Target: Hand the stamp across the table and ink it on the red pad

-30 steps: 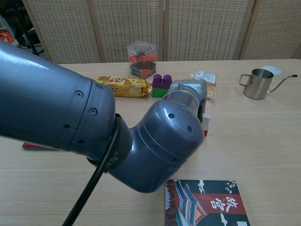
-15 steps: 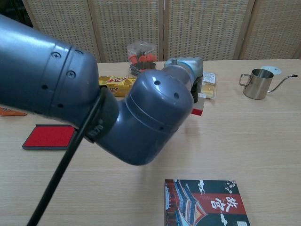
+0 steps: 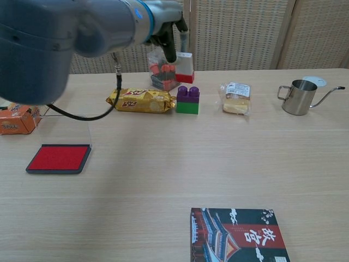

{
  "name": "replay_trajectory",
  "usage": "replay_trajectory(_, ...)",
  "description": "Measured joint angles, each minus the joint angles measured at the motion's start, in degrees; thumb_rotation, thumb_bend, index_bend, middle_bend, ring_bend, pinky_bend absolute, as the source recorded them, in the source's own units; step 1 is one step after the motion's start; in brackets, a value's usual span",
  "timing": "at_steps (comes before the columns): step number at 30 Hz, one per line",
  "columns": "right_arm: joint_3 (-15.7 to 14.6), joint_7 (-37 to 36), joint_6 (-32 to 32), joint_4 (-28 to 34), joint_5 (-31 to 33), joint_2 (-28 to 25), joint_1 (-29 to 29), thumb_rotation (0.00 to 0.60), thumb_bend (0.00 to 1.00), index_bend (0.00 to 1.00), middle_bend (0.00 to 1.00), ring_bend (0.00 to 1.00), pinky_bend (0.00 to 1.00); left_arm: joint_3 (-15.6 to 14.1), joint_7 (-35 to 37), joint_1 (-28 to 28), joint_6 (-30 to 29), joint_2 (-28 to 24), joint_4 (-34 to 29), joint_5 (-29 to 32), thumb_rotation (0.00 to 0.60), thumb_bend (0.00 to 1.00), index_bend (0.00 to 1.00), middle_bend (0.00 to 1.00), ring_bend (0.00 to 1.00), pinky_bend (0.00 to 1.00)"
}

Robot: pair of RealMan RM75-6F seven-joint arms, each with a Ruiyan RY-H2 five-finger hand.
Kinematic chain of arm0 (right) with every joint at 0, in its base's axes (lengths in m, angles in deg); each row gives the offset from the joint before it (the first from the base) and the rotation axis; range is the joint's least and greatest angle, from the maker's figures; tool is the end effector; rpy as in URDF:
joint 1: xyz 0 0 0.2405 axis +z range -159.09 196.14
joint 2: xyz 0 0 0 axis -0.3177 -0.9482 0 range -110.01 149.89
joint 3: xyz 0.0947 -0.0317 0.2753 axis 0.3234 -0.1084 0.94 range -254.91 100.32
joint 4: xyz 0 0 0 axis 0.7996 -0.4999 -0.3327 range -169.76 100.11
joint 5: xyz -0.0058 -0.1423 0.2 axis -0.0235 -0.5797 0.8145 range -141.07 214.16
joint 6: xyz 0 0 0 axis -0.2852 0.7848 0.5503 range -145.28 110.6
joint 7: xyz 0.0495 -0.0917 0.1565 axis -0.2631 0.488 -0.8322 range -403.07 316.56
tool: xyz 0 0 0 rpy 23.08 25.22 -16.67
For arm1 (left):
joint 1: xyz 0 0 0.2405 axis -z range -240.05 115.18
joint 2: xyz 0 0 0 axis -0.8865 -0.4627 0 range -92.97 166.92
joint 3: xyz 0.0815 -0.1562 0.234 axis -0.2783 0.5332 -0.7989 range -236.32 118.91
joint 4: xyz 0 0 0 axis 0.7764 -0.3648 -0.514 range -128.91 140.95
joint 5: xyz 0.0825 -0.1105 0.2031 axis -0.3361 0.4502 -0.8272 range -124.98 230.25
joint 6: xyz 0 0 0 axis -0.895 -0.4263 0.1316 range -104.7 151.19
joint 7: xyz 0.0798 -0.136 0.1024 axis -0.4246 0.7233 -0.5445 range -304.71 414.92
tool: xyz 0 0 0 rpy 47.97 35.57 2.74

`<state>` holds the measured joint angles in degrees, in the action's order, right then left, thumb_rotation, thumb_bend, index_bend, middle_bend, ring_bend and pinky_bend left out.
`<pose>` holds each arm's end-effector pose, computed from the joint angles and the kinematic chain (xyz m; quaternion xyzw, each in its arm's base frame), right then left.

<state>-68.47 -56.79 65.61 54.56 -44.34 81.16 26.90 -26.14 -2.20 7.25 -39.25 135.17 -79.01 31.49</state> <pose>-0.3624 -0.2789 0.1896 0.5328 -0.4057 0.4622 0.5813 0.0557 0.4879 -0.0604 -0.7054 -0.3753 -0.3667 0.4765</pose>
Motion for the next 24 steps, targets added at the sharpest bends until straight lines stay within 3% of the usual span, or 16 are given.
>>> replay_trajectory(6,0.0,1.4,0.9,0.8,-0.3,0.0,-0.3,0.6,0.0,0.0,0.0,0.0,0.11,-2.6,3.8,-8.2,1.8,-13.5,-10.7,-2.5,0.6,0.44,0.62,1.0,1.0,0.93)
replay_trajectory(13,-0.1,2.9,1.7,1.8,-0.9,0.1,-0.7,0.6,0.0,0.0,0.0,0.0,0.11,-6.7,13.2,-18.2,7.0,-27.8,-19.8,-8.0,0.6,0.45,0.62,1.0,1.0,0.93)
replay_trajectory(19,-0.6,3.9,2.6,2.7,-2.2,0.1,-1.0,0.6,0.0,0.0,0.0,0.0,0.11,-9.6,23.3,-25.9,11.6,-36.4,-24.3,-16.2,0.6,0.46,0.62,1.0,1.0,0.93)
replay_trajectory(24,-0.9,4.2,2.9,3.1,-2.8,0.0,-1.2,0.6,0.0,0.0,0.0,0.0,0.11,-12.4,31.7,-32.1,13.9,-39.9,-25.6,-26.1,0.6,0.46,0.62,1.0,1.0,0.93)
